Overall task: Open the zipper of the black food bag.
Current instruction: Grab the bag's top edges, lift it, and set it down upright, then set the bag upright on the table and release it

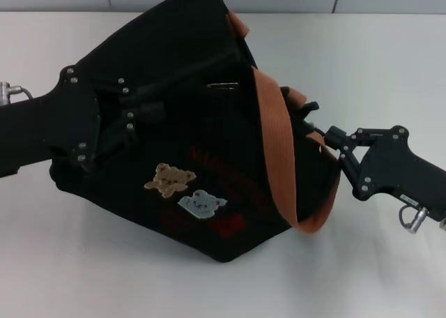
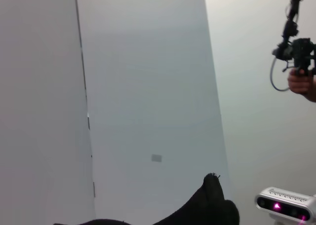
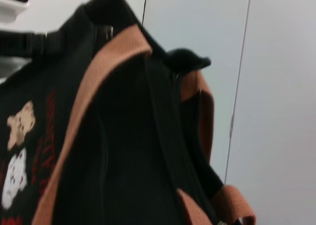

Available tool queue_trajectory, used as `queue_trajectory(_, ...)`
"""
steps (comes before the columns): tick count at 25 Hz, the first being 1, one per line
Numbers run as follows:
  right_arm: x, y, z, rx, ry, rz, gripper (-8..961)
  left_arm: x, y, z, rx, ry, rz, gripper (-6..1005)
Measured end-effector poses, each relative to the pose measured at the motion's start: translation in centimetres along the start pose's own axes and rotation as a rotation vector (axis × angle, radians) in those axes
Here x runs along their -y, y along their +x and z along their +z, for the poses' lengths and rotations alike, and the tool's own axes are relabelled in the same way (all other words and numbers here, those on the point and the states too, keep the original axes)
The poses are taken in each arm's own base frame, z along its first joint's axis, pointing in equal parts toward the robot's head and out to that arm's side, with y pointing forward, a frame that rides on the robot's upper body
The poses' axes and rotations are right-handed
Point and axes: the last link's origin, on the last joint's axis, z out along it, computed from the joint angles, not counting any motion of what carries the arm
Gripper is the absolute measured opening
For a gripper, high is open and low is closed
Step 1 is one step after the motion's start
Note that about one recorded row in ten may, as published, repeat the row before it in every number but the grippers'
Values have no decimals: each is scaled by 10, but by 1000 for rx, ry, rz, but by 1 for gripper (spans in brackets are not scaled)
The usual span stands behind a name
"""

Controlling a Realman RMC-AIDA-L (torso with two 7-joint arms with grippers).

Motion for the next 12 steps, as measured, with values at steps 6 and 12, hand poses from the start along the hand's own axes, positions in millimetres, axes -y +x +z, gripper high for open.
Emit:
queue_trajectory(6,12,-9,-2,80,121,44,84,-7,-22,6,-82,52,-84,118)
queue_trajectory(12,32,-24,-20,220,287,160,216,-15,-43,17,-140,130,-105,121)
